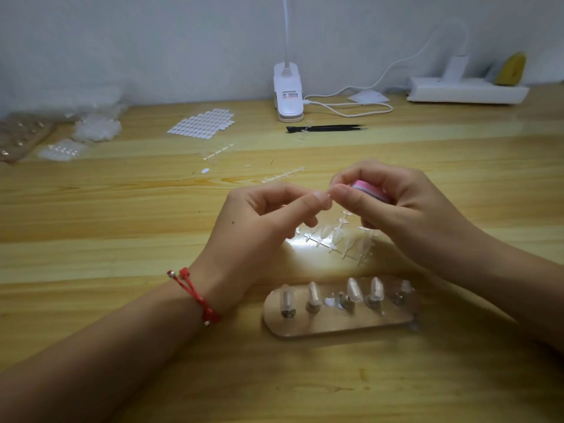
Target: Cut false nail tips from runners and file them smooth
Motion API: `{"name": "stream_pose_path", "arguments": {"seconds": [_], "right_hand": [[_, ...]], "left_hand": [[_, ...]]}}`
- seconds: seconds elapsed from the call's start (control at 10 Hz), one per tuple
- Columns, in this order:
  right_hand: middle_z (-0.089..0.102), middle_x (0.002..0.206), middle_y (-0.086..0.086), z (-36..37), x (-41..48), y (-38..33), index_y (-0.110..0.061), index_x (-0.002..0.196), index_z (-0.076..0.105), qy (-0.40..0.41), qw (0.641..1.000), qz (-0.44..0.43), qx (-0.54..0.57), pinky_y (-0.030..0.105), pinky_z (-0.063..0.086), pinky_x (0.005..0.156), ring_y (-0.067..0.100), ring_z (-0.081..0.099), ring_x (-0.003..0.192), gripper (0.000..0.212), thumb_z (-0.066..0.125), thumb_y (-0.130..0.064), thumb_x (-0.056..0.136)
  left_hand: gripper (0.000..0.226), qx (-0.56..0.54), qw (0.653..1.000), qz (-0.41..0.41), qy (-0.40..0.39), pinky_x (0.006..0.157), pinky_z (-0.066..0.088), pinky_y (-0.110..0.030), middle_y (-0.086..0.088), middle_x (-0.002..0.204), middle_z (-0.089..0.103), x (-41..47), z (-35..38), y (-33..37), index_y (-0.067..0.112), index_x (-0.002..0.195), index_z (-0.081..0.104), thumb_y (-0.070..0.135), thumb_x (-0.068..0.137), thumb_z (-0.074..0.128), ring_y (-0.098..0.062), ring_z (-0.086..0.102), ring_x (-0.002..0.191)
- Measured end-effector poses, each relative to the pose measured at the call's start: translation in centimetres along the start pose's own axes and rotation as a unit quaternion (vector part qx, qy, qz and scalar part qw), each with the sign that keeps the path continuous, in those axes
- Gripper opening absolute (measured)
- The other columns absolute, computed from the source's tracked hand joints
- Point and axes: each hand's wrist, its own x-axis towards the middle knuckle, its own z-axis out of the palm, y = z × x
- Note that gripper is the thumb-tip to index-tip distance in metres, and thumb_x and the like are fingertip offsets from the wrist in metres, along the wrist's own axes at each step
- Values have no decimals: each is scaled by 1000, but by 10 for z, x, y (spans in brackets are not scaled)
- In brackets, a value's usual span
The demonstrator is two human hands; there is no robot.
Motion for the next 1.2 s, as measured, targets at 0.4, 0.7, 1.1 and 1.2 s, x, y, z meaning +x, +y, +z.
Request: {"name": "stream_pose_path", "arguments": {"seconds": [0.4, 0.7, 1.1, 1.2], "right_hand": [[54, 79, 10, -9, -3, -3, -10, 101, 74, 53, 945, -187, -261, 7, 37, 66, 13, 47, 68, 23, 75, -21, 80], [53, 69, -12, -54, -34, -33, -43, 81, 75, -132, 955, -75, -253, 8, 31, 52, 6, 49, 57, 27, 72, -64, 65], [52, 68, -11, -54, -56, -38, -39, 78, 75, -140, 949, -18, -282, 6, 34, 53, 6, 51, 58, 27, 65, -61, 68], [51, 66, -11, -53, -58, -33, -40, 79, 75, -148, 948, -23, -280, 6, 31, 52, 5, 50, 57, 26, 65, -62, 67]], "left_hand": [[17, -21, 998, -51, -8, 46, 31, -6, 12, 56, 52, 1, -1, -1, 25, 61, 71, 33, 76, 68, -2, 38, 49], [12, -39, 996, -83, 23, 44, 31, -6, 13, 56, 52, 9, -6, -6, 11, 90, 71, 9, 87, 60, -1, 40, 48], [15, -33, 997, -71, 16, 40, 29, -8, 12, 53, 48, 10, -7, -11, 16, 81, 69, 3, 84, 61, -3, 36, 47], [15, -27, 997, -68, 24, 41, 29, -7, 12, 54, 50, 8, -5, -9, 17, 80, 69, 4, 83, 62, -2, 37, 48]]}}
